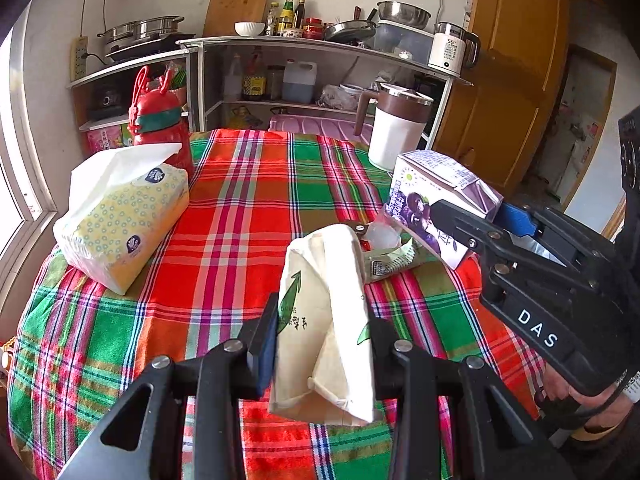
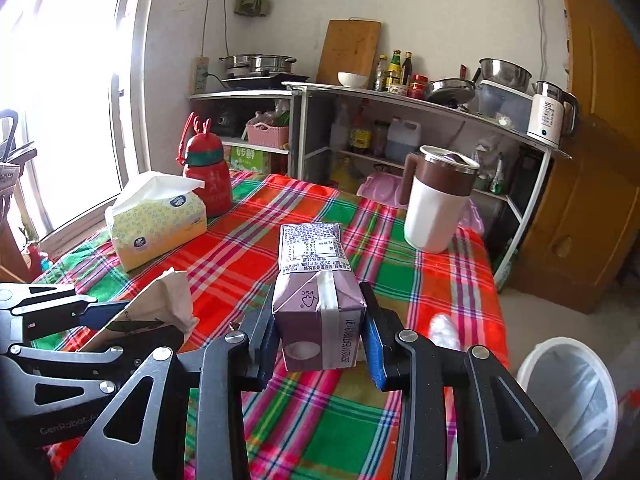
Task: Collect trash
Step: 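Carry the paper bag and milk carton over the white bin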
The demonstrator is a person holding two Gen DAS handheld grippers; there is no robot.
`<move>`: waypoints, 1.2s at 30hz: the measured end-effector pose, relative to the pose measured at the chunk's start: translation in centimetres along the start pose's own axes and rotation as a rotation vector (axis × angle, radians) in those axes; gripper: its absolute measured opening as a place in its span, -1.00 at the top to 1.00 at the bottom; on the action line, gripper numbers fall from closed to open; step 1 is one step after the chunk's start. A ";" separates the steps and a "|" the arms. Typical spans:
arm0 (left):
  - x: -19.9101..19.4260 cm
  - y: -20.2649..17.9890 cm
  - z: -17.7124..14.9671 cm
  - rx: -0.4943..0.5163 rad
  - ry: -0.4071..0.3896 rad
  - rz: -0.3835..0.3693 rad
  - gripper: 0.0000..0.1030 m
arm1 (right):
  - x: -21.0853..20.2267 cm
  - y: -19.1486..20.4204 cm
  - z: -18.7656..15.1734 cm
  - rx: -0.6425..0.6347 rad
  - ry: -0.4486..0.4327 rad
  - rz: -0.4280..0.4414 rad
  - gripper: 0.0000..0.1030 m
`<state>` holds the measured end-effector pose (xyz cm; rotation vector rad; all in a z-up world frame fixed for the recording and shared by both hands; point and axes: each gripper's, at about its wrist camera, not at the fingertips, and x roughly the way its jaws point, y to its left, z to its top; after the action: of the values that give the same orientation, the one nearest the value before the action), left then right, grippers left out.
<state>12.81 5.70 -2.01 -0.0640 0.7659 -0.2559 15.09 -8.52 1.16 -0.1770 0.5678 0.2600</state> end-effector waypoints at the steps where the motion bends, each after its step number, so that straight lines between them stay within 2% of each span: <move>1: 0.0 -0.4 0.1 0.005 -0.002 -0.001 0.29 | -0.3 -0.4 -0.1 0.005 -0.004 -0.008 0.28; 16: 0.4 -7.2 1.1 0.101 -0.010 -0.061 0.29 | -4.7 -6.7 -2.7 0.110 -0.027 -0.121 0.28; 28: 1.7 -13.9 1.9 0.189 -0.003 -0.143 0.29 | -7.7 -12.8 -4.9 0.201 -0.027 -0.223 0.28; 36: 2.4 -18.4 2.6 0.247 -0.004 -0.210 0.29 | -8.9 -17.1 -6.6 0.261 0.007 -0.277 0.28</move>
<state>12.51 -12.79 0.99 0.0892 0.7186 -0.5477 9.47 -28.10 2.21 -0.0022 0.5716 -0.0846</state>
